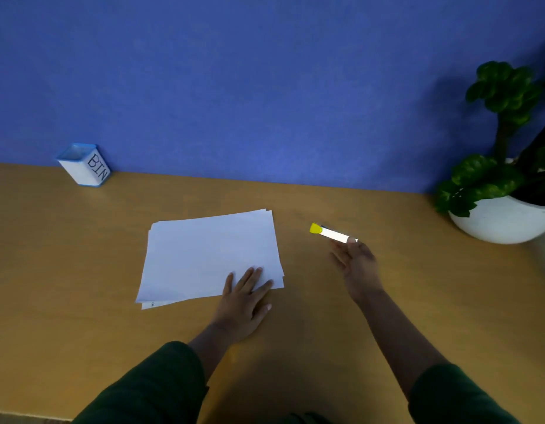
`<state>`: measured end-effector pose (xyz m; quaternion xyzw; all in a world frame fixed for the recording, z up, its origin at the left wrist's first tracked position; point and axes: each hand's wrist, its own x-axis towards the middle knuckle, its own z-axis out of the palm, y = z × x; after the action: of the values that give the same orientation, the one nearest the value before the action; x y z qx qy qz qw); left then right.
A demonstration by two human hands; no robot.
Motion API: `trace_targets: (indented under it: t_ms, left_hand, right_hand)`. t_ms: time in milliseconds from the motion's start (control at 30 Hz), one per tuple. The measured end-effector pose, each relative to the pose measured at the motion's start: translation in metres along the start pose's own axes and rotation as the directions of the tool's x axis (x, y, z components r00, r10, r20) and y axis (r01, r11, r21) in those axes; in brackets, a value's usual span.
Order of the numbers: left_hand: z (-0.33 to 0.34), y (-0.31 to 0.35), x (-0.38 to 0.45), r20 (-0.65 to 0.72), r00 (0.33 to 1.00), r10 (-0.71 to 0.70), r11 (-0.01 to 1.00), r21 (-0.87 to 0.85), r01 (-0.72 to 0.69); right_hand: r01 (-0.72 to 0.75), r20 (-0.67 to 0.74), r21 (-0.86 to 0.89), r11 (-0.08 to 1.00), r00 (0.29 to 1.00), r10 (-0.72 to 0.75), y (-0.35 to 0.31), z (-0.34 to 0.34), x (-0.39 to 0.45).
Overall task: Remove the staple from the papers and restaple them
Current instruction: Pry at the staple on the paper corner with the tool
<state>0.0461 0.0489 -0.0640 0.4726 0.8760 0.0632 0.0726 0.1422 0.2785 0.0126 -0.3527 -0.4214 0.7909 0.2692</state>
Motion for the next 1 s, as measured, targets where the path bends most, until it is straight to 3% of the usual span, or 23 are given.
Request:
trace_targets:
  t_ms: [133, 233, 367, 500, 567, 633, 733, 800, 900, 1000]
  left_hand:
    - [-0.003, -0.021, -0.012, 0.037, 0.991, 0.128, 0.992, -0.012, -0.127]
    - [-0.012, -0.045, -0.030, 0.063, 0.964, 0.258, 0.966, 0.001, -0.258]
    - [-0.022, -0.075, -0.054, 0.003, 0.928, 0.372, 0.928, -0.041, -0.371]
    - [-0.025, -0.086, -0.064, 0.017, 0.956, 0.294, 0.933, -0.223, -0.283]
    - [-0.029, -0.085, -0.065, -0.005, 0.973, 0.229, 0.924, -0.314, -0.219]
    - [-0.031, -0.083, -0.061, -0.072, 0.989, 0.133, 0.923, -0.354, -0.150]
    - [-0.032, -0.075, -0.050, -0.101, 0.993, -0.062, 0.942, -0.335, 0.025]
    - [-0.028, -0.067, -0.044, -0.020, 0.993, -0.117, 0.968, -0.228, 0.109]
    - [-0.014, -0.057, -0.040, 0.150, 0.983, -0.110, 0.994, -0.009, 0.112]
    - [-0.007, -0.055, -0.039, 0.252, 0.963, -0.097, 0.995, 0.018, 0.096]
  right_hand:
    - [-0.165, 0.129, 0.266, 0.950, 0.983, 0.134, 0.012, 0.022, -0.021]
    - [-0.303, 0.090, 0.284, 0.910, 0.953, 0.290, 0.030, 0.038, -0.039]
    - [-0.423, 0.018, -0.025, 0.906, 0.906, 0.423, 0.057, 0.060, -0.062]
    - [-0.502, 0.101, -0.308, 0.808, 0.828, 0.552, 0.070, 0.081, -0.084]
    - [-0.500, 0.110, -0.363, 0.786, 0.815, 0.569, 0.077, 0.091, -0.091]
    - [-0.444, 0.100, -0.446, 0.778, 0.838, 0.536, 0.081, 0.097, -0.095]
    - [-0.237, 0.081, -0.686, 0.688, 0.915, 0.395, 0.091, 0.090, -0.097]
    - [-0.078, 0.107, -0.803, 0.590, 0.957, 0.271, 0.098, 0.082, -0.098]
    - [0.205, 0.228, -0.943, 0.260, 0.972, 0.059, 0.105, 0.071, -0.103]
    - [0.354, 0.358, -0.920, 0.165, 0.934, -0.006, 0.109, 0.062, -0.104]
